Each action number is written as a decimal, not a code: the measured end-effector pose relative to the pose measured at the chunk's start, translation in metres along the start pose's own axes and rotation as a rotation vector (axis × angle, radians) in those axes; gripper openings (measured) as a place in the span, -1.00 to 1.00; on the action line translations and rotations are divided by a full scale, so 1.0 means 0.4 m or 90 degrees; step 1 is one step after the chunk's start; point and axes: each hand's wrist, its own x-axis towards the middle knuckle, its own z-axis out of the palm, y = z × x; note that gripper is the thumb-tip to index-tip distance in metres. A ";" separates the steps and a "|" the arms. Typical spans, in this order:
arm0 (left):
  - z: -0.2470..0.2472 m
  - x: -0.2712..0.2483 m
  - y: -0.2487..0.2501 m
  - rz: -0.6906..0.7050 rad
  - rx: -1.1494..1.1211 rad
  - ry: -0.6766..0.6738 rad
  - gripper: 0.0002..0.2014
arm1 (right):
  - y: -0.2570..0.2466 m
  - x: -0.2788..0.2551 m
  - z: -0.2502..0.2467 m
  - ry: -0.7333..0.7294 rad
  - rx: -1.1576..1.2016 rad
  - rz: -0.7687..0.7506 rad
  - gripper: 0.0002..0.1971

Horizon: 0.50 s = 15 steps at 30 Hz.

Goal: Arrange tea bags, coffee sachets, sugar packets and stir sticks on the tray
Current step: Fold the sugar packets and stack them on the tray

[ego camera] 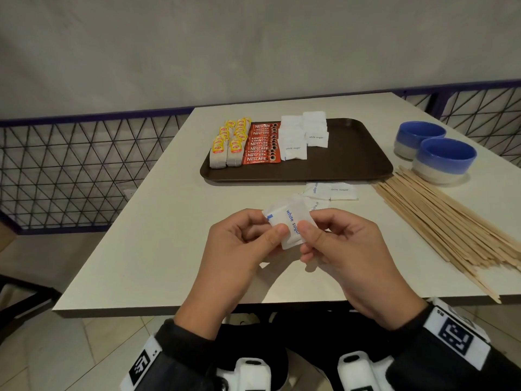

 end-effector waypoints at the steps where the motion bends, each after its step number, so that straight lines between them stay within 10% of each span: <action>1: 0.000 0.000 0.000 -0.007 -0.011 0.002 -0.89 | 0.000 -0.001 -0.001 -0.008 -0.002 0.003 -0.87; 15: 0.003 -0.001 0.005 -0.013 -0.022 0.046 -0.87 | -0.002 -0.002 -0.001 0.010 0.028 0.007 -0.76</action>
